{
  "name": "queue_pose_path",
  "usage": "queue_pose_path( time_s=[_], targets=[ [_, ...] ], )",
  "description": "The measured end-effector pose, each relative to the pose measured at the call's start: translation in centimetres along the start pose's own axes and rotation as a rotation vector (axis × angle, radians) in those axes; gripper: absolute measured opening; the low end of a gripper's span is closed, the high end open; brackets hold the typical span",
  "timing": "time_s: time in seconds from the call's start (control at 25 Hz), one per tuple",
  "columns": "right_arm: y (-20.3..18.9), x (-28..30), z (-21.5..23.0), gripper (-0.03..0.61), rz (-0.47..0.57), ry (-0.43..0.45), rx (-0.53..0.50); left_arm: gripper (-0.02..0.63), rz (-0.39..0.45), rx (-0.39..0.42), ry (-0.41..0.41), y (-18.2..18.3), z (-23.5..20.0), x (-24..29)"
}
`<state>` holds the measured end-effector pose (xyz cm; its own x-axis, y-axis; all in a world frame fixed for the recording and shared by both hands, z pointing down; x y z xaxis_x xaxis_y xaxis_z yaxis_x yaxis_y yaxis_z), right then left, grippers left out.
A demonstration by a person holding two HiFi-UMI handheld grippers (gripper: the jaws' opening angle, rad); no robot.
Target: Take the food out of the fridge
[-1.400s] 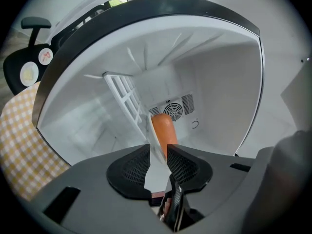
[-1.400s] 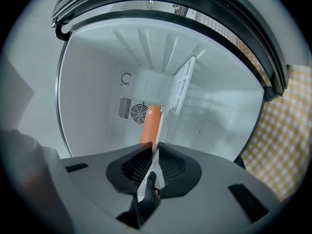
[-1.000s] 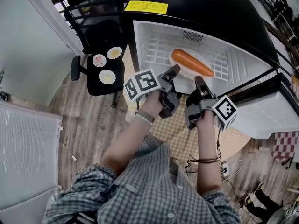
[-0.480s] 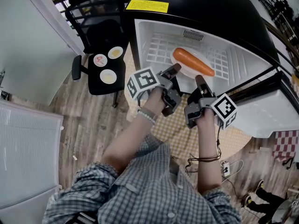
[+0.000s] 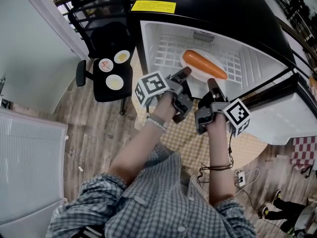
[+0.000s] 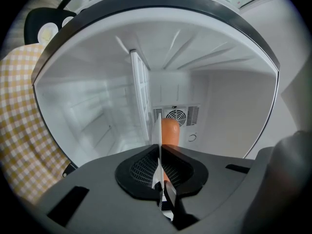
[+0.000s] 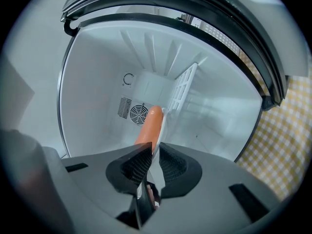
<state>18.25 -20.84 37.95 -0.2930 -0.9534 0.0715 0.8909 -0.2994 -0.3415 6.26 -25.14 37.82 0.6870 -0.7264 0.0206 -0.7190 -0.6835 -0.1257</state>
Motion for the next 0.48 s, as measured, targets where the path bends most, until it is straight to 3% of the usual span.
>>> queue_pose_path(
  time_s=[0.48],
  targets=[
    [-0.48, -0.86, -0.21, 0.031, 0.0, 0.009, 0.015, 0.017, -0.008, -0.011, 0.0, -0.5, -0.05, -1.04]
  ],
)
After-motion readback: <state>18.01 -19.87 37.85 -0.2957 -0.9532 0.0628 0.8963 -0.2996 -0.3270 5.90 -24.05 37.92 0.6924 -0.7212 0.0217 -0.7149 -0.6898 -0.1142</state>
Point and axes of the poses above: the fingertips, and each gripper's own axes: x forward along the fingers, z to its right, y out of its top, the point moved 2 cm from there along -x, backward along the fingers, and after that the axes turned 1 degree about y, right-handed, at the moved point
